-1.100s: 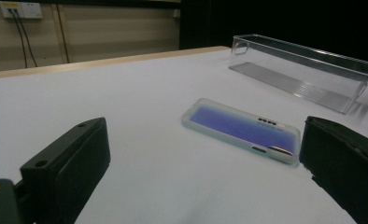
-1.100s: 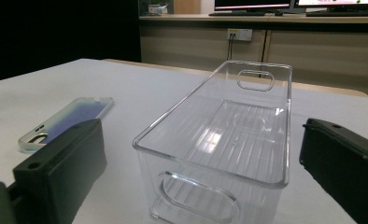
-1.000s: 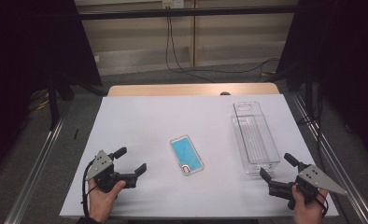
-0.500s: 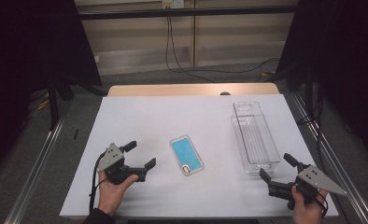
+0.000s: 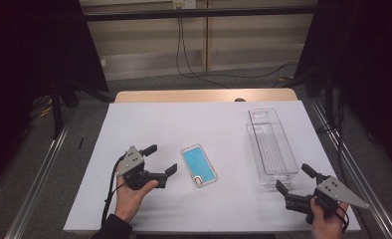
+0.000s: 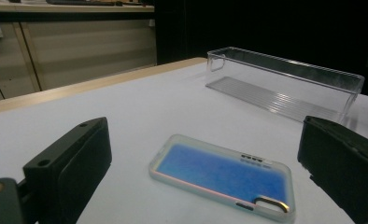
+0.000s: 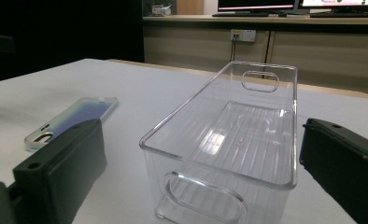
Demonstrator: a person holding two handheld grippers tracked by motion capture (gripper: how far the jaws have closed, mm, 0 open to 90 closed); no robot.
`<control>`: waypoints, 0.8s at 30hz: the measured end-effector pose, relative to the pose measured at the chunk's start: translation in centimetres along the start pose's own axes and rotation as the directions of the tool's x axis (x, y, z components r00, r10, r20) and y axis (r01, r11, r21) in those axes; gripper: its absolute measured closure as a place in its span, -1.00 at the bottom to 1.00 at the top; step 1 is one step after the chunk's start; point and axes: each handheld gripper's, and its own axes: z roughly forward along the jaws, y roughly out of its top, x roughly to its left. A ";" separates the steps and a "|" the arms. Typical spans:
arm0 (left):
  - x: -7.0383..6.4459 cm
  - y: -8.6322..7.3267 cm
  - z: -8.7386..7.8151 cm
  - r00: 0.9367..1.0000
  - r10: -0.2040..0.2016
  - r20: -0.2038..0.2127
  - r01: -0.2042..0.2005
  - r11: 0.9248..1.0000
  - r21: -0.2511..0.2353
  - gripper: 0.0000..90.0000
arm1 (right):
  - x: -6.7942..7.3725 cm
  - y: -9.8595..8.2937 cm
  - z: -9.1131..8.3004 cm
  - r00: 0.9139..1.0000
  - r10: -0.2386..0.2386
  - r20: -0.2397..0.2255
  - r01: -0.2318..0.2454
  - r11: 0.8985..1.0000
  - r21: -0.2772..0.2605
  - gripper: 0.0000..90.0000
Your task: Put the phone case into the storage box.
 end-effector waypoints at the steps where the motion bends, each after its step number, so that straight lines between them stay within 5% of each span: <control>1: 0.0 0.0 0.2 1.000 -0.004 -0.001 0.004 1.000 -0.004 -0.94 | 0.0 0.0 0.0 1.000 -0.002 -0.001 0.002 1.000 0.001 -1.00; 17: 0.4 0.7 1.8 1.000 0.003 -0.026 -0.004 0.999 -0.044 -0.91 | 0.0 0.0 0.0 1.000 -0.004 -0.004 0.004 1.000 0.000 -1.00; 24: 0.2 1.5 3.2 0.999 0.036 -0.012 -0.036 0.998 -0.041 -0.96 | 0.0 0.0 0.0 1.000 -0.004 -0.004 0.004 1.000 0.001 -1.00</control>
